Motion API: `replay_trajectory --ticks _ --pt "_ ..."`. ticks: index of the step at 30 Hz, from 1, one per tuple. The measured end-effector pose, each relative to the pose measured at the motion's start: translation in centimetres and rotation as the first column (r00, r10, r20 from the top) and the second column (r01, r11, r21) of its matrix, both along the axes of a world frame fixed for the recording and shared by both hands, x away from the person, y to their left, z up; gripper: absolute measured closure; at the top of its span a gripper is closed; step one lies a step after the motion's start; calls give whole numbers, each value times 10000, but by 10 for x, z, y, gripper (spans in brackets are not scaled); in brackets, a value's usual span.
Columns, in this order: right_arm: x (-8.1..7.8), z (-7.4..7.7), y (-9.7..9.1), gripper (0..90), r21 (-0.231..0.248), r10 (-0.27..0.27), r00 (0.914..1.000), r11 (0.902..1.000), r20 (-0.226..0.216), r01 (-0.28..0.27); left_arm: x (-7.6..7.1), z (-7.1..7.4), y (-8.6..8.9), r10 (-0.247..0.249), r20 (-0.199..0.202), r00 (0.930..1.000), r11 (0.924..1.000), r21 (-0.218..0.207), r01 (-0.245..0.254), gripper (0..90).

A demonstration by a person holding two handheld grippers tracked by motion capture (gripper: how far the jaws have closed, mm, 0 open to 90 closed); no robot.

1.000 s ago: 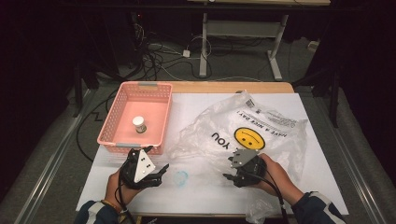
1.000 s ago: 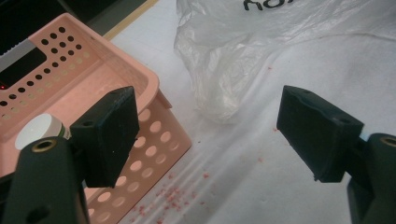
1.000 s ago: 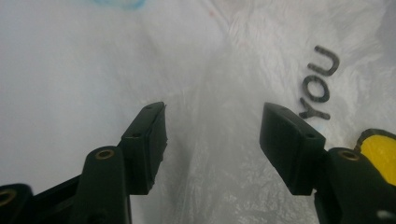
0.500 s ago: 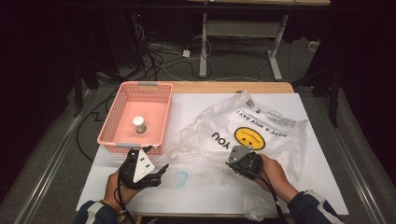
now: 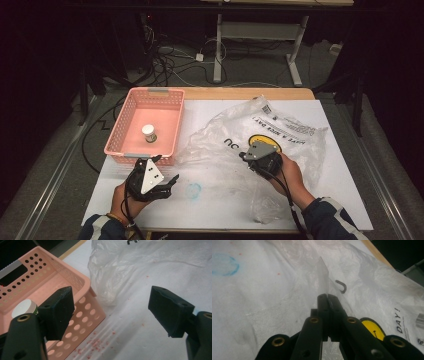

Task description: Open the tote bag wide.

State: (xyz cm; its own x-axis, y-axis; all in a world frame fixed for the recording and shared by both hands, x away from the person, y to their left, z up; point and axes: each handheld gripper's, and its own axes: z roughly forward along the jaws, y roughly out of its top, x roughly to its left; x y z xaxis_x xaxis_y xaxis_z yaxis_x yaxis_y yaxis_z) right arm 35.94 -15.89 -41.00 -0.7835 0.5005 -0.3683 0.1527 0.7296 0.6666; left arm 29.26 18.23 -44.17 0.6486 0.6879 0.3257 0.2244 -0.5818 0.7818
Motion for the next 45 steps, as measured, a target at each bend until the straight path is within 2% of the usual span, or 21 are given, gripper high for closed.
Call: replay_trajectory --ticks 2,5,10,11,16,22,27,30,31,34,35,37,40,42,45 --pt "1 2 0 900 117 -25 10000 9999 19 25 0 1 1 35 0 10000 10000 -44 -35 202" --pt "5 9 -2 900 484 -369 9983 9982 442 348 0 2 2 89 36 10000 9999 -84 -89 202" --pt "6 15 -8 900 792 -642 9951 9952 750 583 -1 4 5 200 149 9997 9996 -177 -197 202" --pt "5 19 -11 900 1007 -725 9937 9929 853 638 -1 5 5 211 162 9996 9995 -222 -208 202" --pt "2 28 -17 900 1440 -844 9916 9871 980 698 -2 8 7 291 286 9992 9993 -250 -284 202" --pt "-2 33 -17 900 1737 -853 9900 9827 1127 650 -4 17 16 538 558 9970 9970 -582 -505 202" --pt "-4 36 -17 900 1779 -848 9886 9821 1247 618 -3 22 23 775 614 9951 9940 -823 -723 202" --pt "-3 36 -17 900 1857 -908 9873 9804 1303 657 -2 23 25 804 584 9951 9939 -805 -755 202" --pt "-4 37 -17 900 1868 -932 9859 9802 1387 664 -1 23 26 770 696 9946 9946 -746 -718 202" --pt "-4 40 -19 900 2032 -1021 9831 9766 1518 701 0 27 29 939 618 9937 9923 -867 -883 202" --pt "-4 40 -19 900 2032 -1021 9831 9766 1518 701 1 28 30 945 714 9930 9920 -902 -879 202" --pt "-5 43 -22 900 2182 -1121 9801 9730 1638 748 2 30 32 1077 563 9926 9894 -1035 -1015 202" --pt "-4 47 -23 900 2301 -1200 9764 9701 1797 768 5 31 34 1125 521 9923 9888 -1050 -1066 202" --pt "-5 53 -24 900 2555 -1266 9720 9640 1977 736 7 32 35 1110 601 9920 9893 -1017 -1045 202" --pt "-5 58 -25 900 2613 -1268 9712 9626 2017 714 8 33 36 1266 459 9909 9872 -1040 -1213 202"
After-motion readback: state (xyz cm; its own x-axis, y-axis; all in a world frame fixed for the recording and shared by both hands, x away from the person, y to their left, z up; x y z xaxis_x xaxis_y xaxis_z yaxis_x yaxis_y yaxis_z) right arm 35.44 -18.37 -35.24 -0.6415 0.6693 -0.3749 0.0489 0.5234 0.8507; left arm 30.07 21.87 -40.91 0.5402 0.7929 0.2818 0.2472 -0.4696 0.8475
